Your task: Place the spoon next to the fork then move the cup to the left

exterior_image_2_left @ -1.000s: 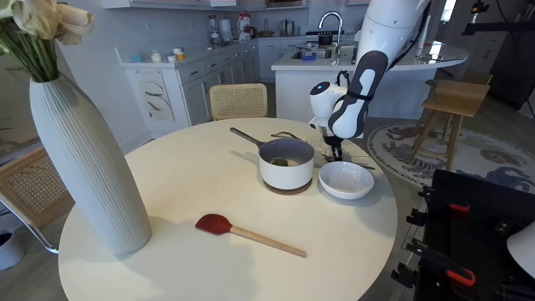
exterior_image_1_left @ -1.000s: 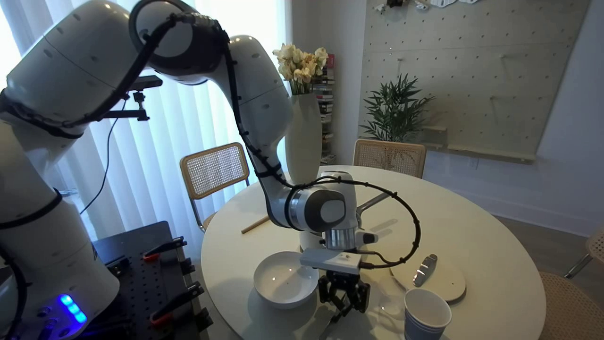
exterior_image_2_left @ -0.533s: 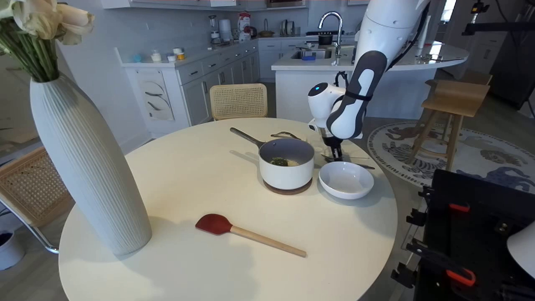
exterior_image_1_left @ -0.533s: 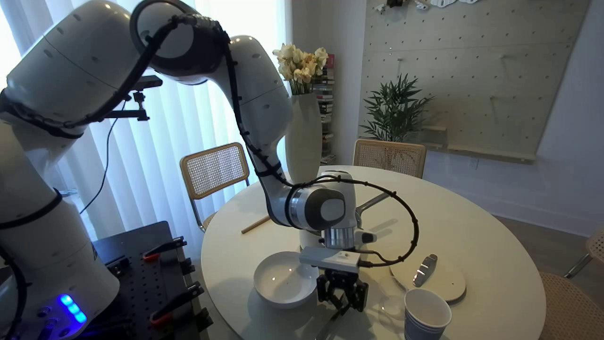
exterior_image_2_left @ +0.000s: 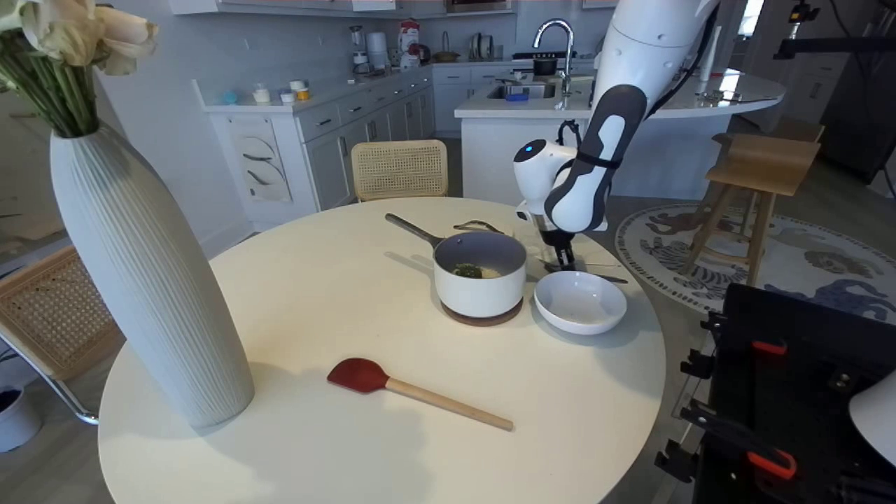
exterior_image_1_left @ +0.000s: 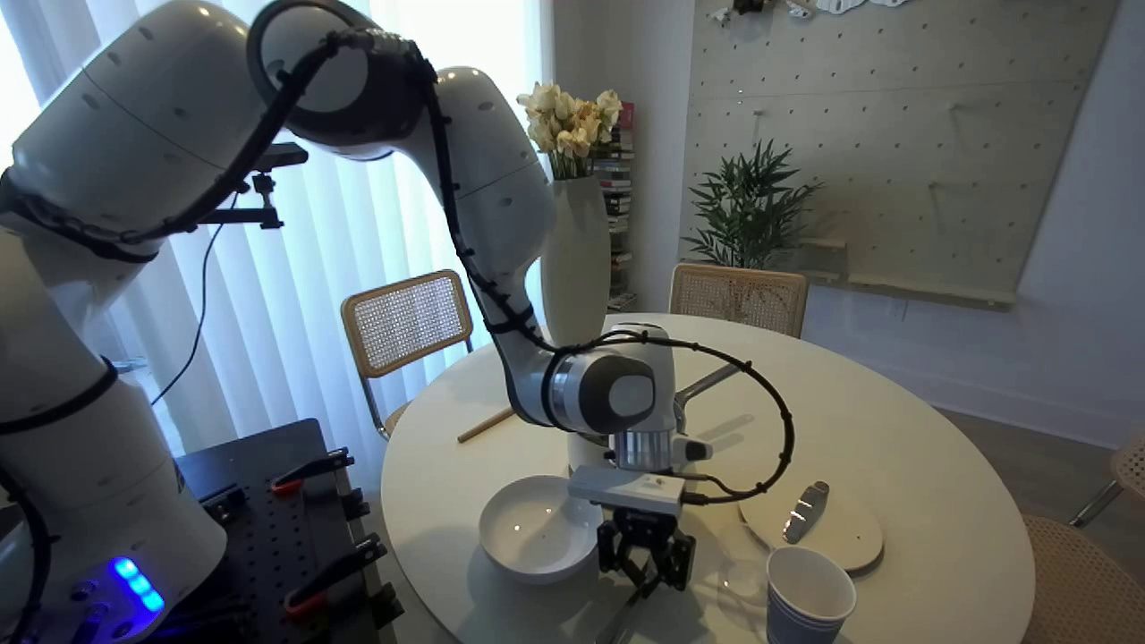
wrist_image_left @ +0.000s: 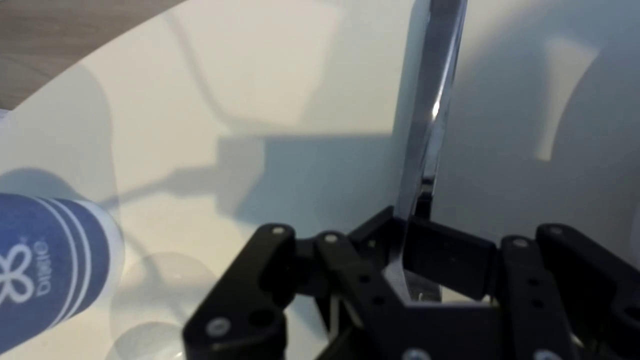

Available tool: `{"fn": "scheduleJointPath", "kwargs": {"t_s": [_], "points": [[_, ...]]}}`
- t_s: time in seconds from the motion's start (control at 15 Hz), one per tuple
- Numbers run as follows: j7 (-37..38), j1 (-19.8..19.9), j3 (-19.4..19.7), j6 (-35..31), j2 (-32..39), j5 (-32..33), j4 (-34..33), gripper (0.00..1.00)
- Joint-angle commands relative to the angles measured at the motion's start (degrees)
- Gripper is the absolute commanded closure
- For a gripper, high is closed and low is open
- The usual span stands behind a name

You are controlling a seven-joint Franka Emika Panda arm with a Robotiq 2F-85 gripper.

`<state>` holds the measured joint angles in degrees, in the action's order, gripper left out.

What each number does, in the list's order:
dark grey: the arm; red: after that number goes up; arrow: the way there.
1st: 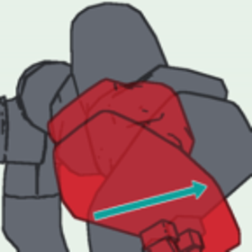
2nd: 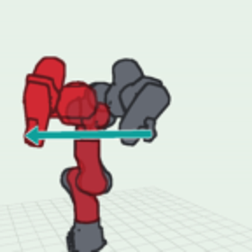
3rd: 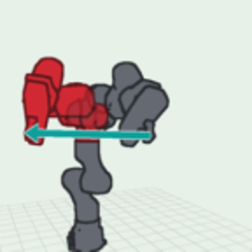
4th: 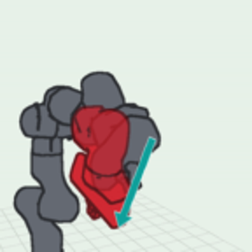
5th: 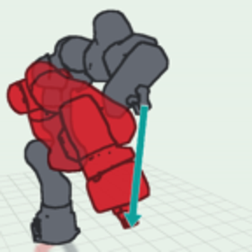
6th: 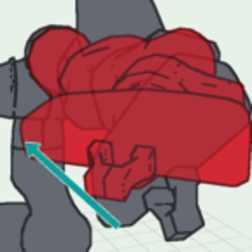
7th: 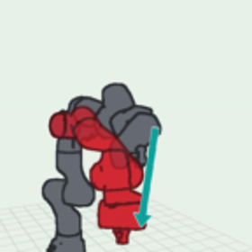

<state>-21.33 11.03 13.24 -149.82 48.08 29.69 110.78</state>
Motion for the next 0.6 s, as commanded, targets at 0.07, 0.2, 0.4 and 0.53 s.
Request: {"fn": "scheduleJointPath", "kwargs": {"t_s": [0.07,0.2,0.4,0.53], "points": [[-1.78,0.79,-1.28,2.92,0.08,-1.34,-1.32,1.0],[-1.55,0.86,-1.31,2.87,0.13,-1.36,-1.4,1.0],[-1.43,0.95,-1.38,2.92,0.14,-1.44,-1.43,1.0],[-1.37,1.0,-1.42,2.98,0.15,-1.57,-1.44,1.0]]}}
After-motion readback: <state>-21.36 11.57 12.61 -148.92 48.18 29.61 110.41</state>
